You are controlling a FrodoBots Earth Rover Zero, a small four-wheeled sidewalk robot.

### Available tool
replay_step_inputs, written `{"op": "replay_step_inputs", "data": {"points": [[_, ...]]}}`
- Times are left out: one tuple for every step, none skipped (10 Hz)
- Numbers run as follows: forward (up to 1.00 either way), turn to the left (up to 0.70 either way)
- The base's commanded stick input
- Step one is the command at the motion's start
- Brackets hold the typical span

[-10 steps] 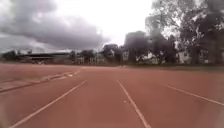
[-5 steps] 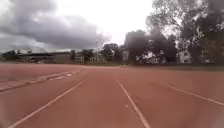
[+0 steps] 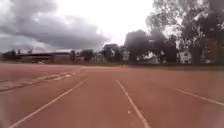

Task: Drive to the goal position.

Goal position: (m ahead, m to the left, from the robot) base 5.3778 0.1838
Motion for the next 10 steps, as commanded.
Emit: {"op": "replay_step_inputs", "data": {"points": [[0.45,0.0],[0.45,0.0],[0.45,0.0],[0.45,0.0],[0.45,0.0],[0.45,0.0],[0.45,0.0],[0.45,0.0],[0.45,0.0],[0.45,0.0]]}}
